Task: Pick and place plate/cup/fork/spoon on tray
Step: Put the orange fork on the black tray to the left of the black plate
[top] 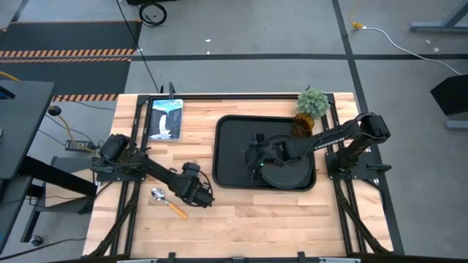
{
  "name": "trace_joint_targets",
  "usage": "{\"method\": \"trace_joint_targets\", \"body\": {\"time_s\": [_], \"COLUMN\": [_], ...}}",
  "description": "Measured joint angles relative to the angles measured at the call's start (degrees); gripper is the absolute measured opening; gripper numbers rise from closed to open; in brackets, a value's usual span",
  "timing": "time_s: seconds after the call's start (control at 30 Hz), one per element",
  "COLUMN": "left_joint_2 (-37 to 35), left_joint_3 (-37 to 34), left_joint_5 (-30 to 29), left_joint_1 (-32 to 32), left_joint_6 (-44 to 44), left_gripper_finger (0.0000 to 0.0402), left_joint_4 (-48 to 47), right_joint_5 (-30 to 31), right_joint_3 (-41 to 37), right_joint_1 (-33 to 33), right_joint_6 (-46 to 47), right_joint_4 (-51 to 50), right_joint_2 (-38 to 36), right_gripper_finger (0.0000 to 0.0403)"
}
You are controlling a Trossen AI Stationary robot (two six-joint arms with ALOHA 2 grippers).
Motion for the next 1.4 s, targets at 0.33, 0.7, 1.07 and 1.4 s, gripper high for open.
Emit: {"method": "trace_joint_targets", "body": {"time_s": [0.33, 0.7, 1.07, 1.4], "left_joint_2": [-0.02, -4.99, -8.92, -8.79], "left_joint_3": [-0.04, -0.24, -0.13, -0.13], "left_joint_5": [-0.31, -2.08, -13.61, -13.65], "left_joint_1": [-0.04, -0.27, 2.61, 10.96], "left_joint_6": [2.68, 4.91, 8.16, 31.48], "left_gripper_finger": [0.0018, 0.0016, 0.0018, 0.0019], "left_joint_4": [0.56, -1.65, 5.1, 32.49], "right_joint_5": [2.11, 3.3, 6.75, 7.13], "right_joint_3": [0.0, 0.0, 0.0, 0.0], "right_joint_1": [5.27, 9.55, 11.23, 11.35], "right_joint_6": [4.91, 6.82, 8.78, 8.78], "right_joint_4": [1.76, 4.16, 4.51, 4.37], "right_joint_2": [0.0, 0.0, 0.04, 0.04], "right_gripper_finger": [0.0123, 0.0123, 0.0123, 0.0123]}}
